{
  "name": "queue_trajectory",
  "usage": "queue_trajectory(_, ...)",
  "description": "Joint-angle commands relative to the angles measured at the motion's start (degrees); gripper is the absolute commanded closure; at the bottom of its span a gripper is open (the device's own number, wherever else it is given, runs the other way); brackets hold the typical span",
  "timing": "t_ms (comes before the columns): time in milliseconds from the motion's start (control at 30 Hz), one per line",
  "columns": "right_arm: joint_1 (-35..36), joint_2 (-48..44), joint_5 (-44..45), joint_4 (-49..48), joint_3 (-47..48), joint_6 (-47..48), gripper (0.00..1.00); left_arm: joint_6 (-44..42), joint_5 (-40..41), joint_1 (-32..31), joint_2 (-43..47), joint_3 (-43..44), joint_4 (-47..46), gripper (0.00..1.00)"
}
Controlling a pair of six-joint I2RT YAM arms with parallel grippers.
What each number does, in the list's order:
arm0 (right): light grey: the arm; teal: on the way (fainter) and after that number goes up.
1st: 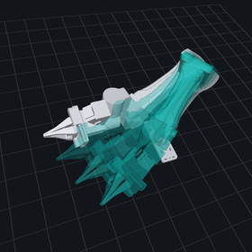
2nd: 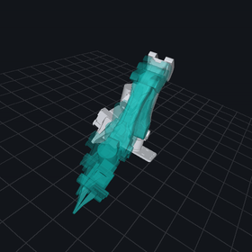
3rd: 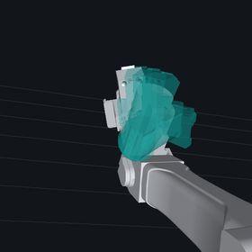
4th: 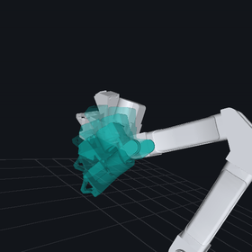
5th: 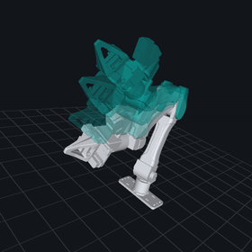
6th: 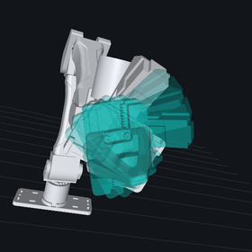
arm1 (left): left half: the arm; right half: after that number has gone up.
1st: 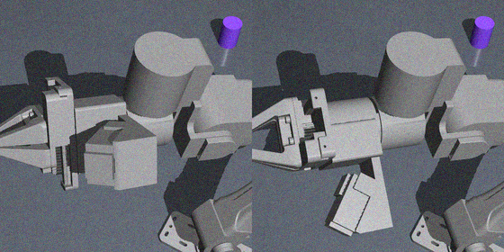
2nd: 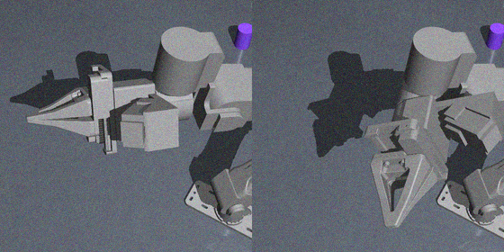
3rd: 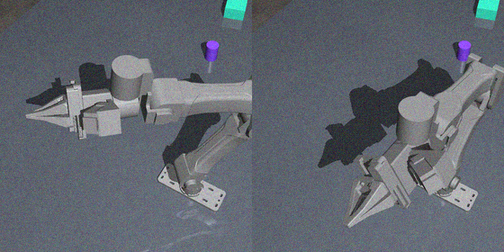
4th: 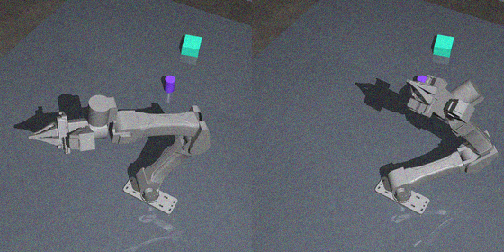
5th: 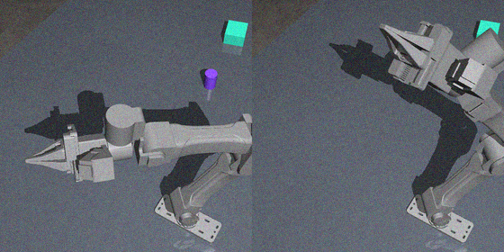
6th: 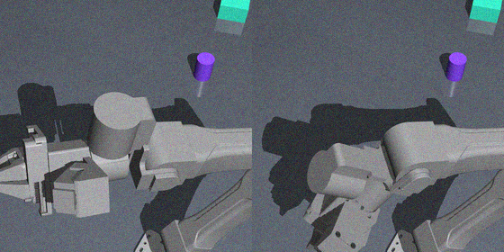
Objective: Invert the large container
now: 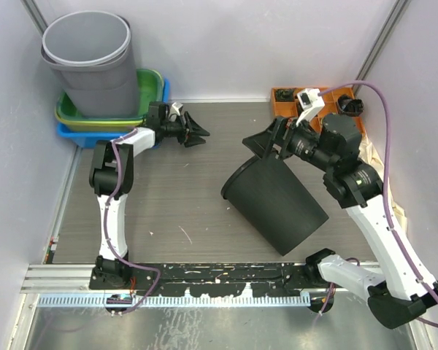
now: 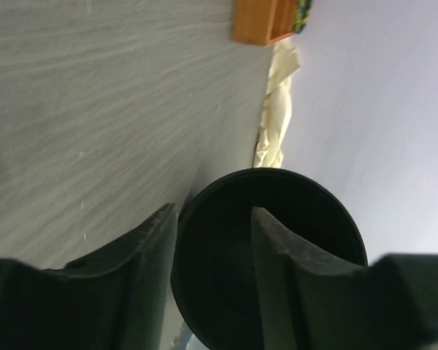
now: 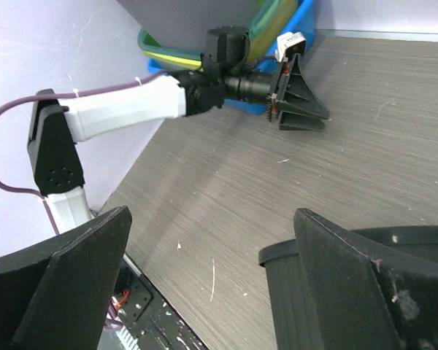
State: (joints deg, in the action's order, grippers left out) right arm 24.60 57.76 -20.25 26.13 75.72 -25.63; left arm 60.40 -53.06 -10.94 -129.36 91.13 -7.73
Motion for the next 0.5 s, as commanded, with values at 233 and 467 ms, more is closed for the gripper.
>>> queue_trajectory(233, 0.1, -9.1, 2.2, 4.9, 1.1, 5.7, 0.00, -43.8, -9.1, 3.8, 20.7, 13.4, 45.6, 0.28)
queue_trajectory(467, 0.2, -9.9, 2.2, 5.1, 0.5, 5.4, 0.00, -50.2, -20.6, -4.5, 25.8, 6.3, 40.1, 0.28)
